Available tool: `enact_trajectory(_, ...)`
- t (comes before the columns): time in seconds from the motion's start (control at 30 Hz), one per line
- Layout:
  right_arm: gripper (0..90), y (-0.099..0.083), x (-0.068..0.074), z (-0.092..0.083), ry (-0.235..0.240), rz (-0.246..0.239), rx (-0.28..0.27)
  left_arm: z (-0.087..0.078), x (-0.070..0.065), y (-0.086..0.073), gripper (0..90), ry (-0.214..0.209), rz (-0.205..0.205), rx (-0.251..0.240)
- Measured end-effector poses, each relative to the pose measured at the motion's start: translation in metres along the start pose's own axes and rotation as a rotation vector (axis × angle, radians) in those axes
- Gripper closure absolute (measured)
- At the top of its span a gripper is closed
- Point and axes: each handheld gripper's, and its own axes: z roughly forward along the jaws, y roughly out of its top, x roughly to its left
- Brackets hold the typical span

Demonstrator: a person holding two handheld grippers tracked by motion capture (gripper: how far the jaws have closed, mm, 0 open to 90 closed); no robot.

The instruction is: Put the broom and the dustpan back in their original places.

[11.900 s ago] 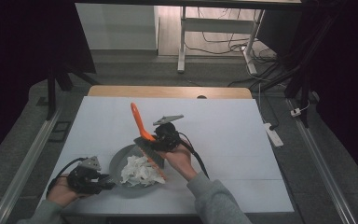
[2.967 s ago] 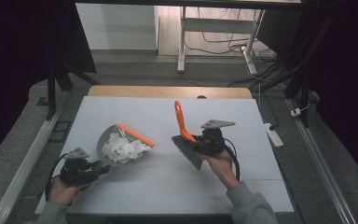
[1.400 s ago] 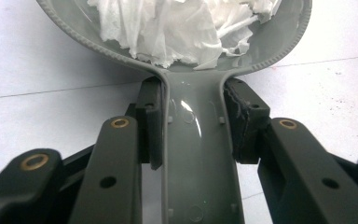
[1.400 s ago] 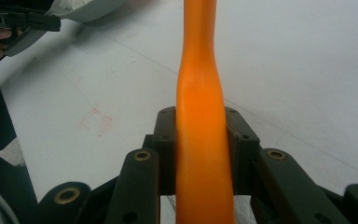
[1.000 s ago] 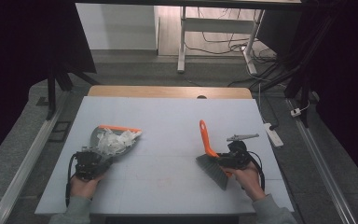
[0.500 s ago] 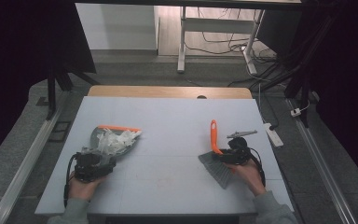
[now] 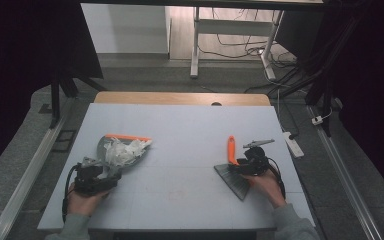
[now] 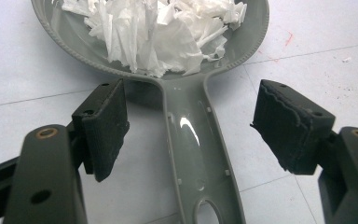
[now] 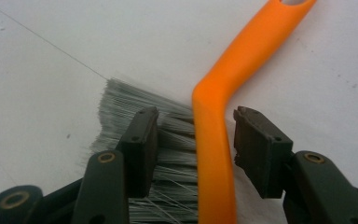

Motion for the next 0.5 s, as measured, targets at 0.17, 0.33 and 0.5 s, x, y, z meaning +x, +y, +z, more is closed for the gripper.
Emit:
enact_trajectory(0.17,48.2,0.0,0.002,-0.004,-0.01,-0.019,-0.038,-0.004,-0.001,0.001,26.5,-0.009,0.045,-0.018)
enact_trajectory(0.33,48.0,-0.001,0.01,-0.012,0.003,-0.058,-0.103,-0.009,-0.003,0.0,27.8,-0.044,0.119,-0.042)
enact_trajectory(0.5,48.0,-0.006,0.019,-0.02,0.023,-0.095,-0.155,-0.011,-0.004,0.001,30.3,-0.09,0.18,-0.053)
